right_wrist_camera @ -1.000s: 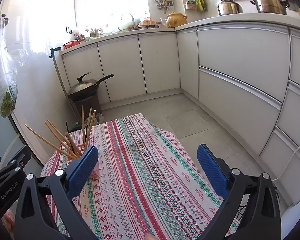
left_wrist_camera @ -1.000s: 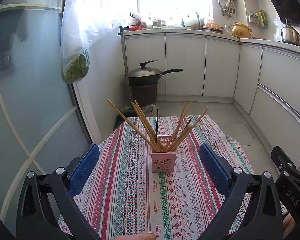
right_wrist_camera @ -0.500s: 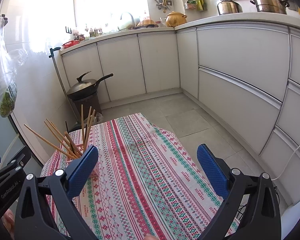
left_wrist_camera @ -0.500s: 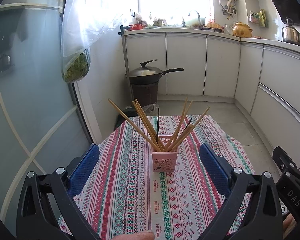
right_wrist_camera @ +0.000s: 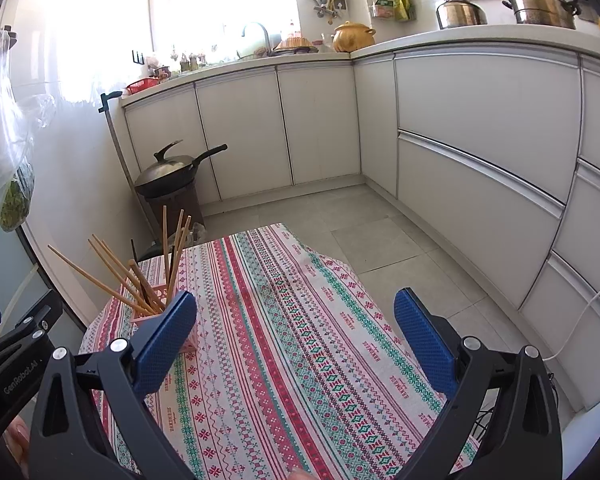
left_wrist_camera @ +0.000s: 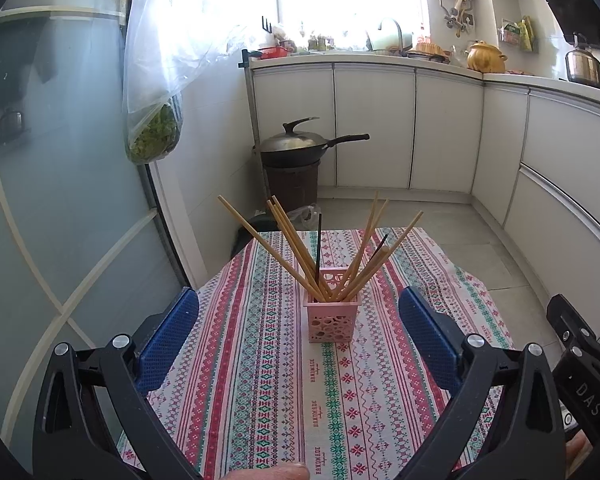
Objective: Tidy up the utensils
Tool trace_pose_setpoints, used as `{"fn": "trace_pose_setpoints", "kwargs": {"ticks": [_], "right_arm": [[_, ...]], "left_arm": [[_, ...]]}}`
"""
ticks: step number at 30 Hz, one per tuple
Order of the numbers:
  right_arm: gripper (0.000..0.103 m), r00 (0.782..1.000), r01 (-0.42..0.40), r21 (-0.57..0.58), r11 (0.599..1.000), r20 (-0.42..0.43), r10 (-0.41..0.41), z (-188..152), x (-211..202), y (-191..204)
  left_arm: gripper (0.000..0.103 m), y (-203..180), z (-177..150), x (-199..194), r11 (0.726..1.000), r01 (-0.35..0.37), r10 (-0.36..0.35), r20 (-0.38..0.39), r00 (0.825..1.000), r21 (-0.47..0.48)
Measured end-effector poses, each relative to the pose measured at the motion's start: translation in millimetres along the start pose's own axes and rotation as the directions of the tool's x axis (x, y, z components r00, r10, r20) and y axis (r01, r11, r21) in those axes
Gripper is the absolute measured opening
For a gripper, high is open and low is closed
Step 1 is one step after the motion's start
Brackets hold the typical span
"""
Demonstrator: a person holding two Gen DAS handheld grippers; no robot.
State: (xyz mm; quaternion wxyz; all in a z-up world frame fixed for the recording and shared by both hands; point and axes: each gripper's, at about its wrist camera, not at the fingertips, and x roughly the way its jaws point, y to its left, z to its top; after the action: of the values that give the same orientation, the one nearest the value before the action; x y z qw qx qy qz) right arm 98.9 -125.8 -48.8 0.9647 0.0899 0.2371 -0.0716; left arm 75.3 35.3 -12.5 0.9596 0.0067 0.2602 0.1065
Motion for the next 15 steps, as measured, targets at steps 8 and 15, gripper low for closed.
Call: {"fn": "trace_pose_setpoints", "kwargs": {"ticks": [8, 15], "right_arm": [[0.096, 1.0, -0.003, 0.002, 1.0, -0.01, 0.003, 0.0, 1.3, -1.8], [0.096, 1.0, -0.004, -0.002, 1.0, -0.016, 0.004, -3.1, 2.7, -0.7]], "left_arm": [[0.096, -0.2, 0.5, 1.6, 1.0, -0.01, 0.01, -0.003, 1.0, 0.012], [0.094, -0.8, -1.5, 3.6, 1.0, 0.005, -0.005, -0.003, 1.0, 0.013]]}}
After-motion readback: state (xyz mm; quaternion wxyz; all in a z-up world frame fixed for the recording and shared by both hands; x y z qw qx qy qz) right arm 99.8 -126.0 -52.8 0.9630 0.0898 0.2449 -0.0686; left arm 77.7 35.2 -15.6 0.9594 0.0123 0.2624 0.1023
